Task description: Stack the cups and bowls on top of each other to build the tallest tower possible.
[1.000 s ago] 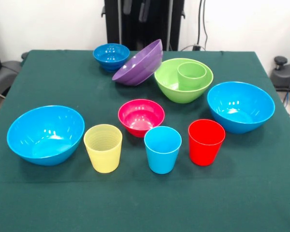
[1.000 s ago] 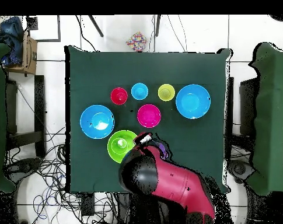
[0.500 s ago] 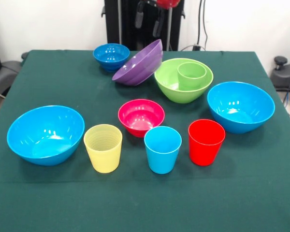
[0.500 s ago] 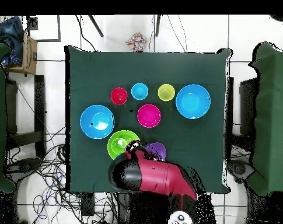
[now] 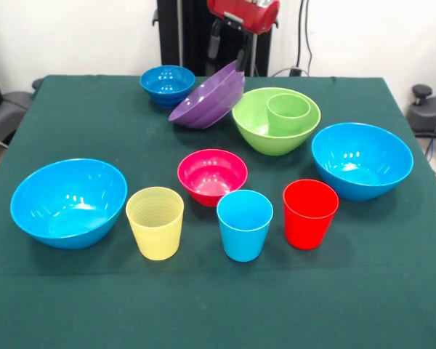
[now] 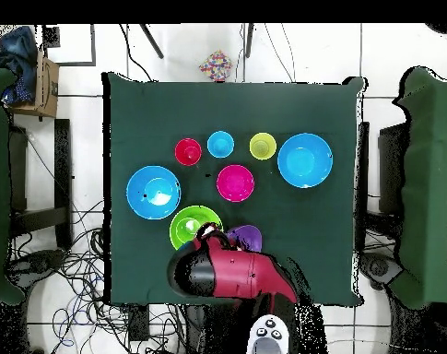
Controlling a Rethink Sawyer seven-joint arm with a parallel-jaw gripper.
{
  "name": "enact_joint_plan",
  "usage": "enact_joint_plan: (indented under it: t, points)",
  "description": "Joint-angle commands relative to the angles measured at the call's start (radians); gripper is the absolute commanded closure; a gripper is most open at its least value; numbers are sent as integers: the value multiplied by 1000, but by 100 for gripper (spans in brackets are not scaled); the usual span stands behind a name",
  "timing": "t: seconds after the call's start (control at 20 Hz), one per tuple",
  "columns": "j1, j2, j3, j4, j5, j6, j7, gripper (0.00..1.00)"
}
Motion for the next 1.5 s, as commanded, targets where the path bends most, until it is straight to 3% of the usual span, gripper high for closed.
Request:
enact_joint_plan:
  t: [0.05, 0.25, 0.45, 0.6, 0.7, 0.85, 0.9, 1.05, 1.1, 1.25, 1.4, 1.5]
  points:
    - [-129, -13, 140, 103, -52, -179, 63, 0]
    - [-106, -50, 57, 130, -86, -192, 58, 0]
    - [-155, -73, 33, 169, -127, -216, 35, 0]
    - [-154, -98, -5, 183, -150, -225, 36, 0]
    - [-125, -81, -42, 169, -156, -232, 41, 0]
    - [51, -35, -183, 76, -137, -52, 38, 0]
    - [52, -28, -169, 75, -126, -57, 43, 0]
    - [-68, -13, 1, 144, -89, -199, 86, 0]
    - [-69, -4, 18, 144, -79, -202, 92, 0]
    - [-8, 19, -1, 110, -36, -158, 117, 0]
    - [58, 76, -42, 86, 4, -179, 158, 0]
    - [66, 98, -37, 87, 18, -209, 167, 0]
